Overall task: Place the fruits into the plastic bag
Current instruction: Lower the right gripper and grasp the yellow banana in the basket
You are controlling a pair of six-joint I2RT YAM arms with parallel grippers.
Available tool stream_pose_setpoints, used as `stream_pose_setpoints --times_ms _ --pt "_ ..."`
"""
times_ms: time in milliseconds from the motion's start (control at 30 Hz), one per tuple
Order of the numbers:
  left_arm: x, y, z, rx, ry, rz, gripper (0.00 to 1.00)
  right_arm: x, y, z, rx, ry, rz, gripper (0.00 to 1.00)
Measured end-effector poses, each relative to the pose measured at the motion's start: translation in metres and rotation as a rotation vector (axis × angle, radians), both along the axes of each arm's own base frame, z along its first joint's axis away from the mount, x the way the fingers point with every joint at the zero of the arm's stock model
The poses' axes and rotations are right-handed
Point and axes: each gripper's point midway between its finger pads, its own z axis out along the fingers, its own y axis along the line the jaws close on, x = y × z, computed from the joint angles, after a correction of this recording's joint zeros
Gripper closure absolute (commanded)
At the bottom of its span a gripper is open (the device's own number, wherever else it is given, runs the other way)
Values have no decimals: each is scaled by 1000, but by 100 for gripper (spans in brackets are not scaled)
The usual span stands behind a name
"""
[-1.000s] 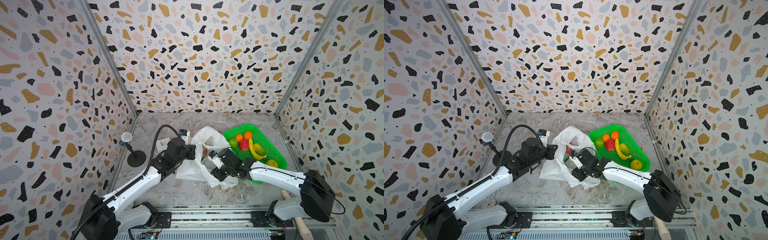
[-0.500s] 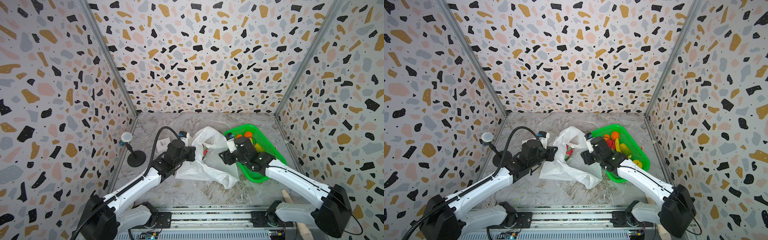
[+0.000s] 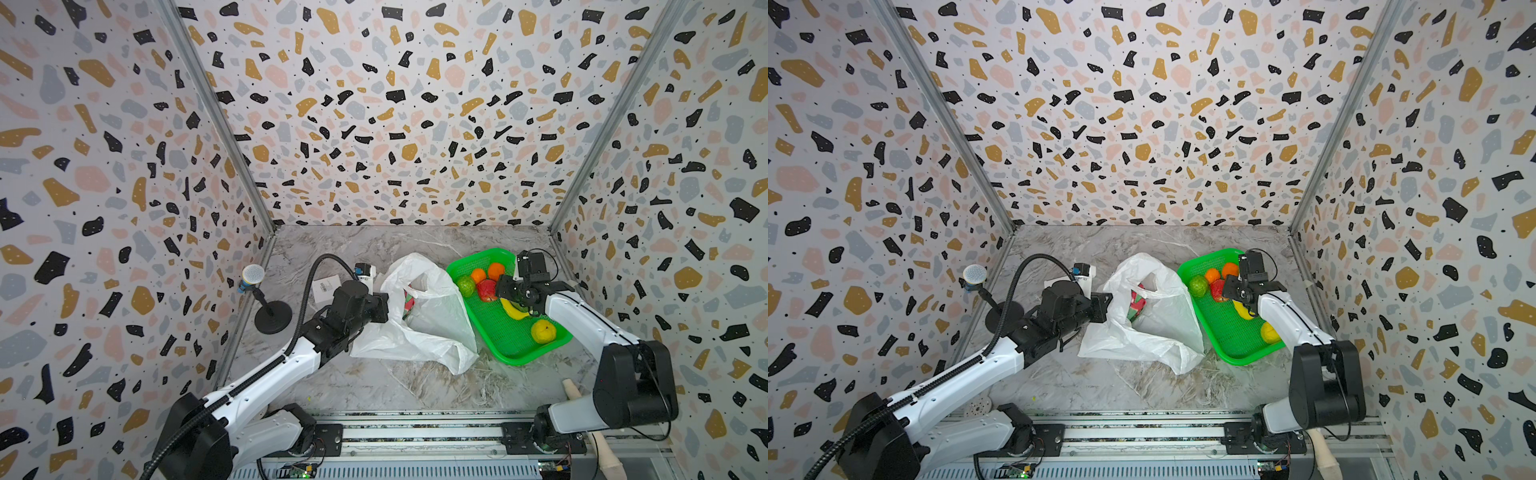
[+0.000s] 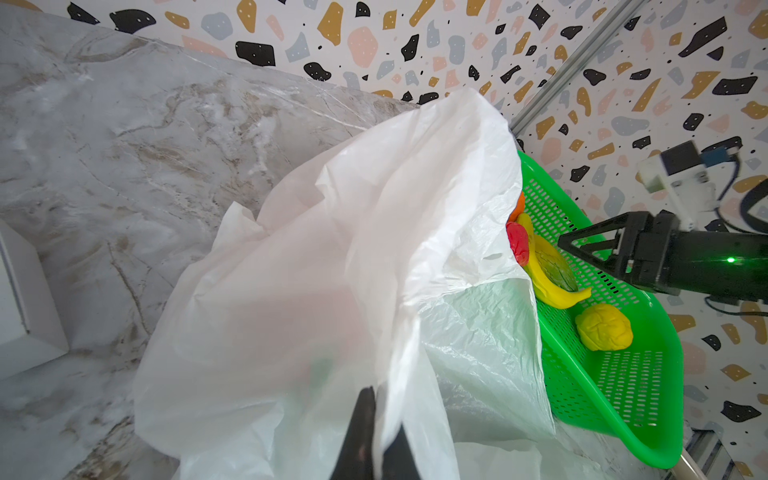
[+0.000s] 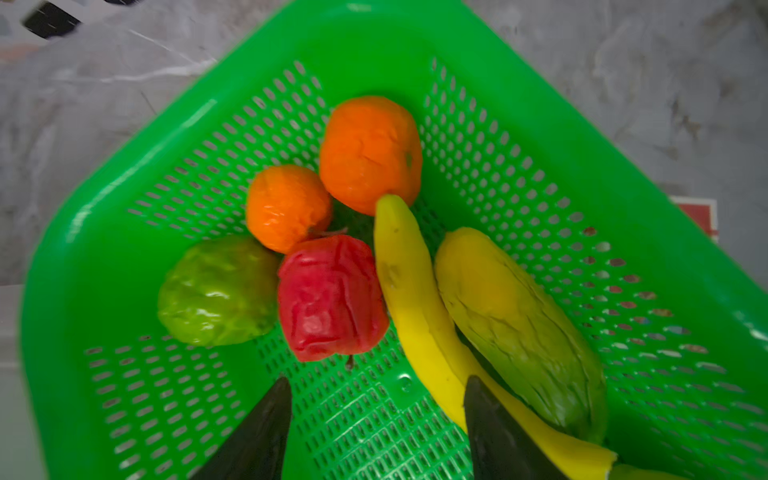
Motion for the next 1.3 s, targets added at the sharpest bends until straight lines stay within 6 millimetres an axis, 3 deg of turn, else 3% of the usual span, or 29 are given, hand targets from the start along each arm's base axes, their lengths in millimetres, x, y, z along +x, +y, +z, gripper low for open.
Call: stream_pose_setpoints --times_ms 333,700,933,1300 --pt "0 0 0 1 -1 0 100 1 -14 -25 64 51 -67 34" --pt "-1 2 2 6 -8 0 100 -41 -4 -73 183 174 -91 36" --pt "0 1 -2 12 0 0 100 -62 11 -64 239 148 -78 36" --pt "1 1 -6 19 10 1 100 -65 19 -74 138 171 -31 36"
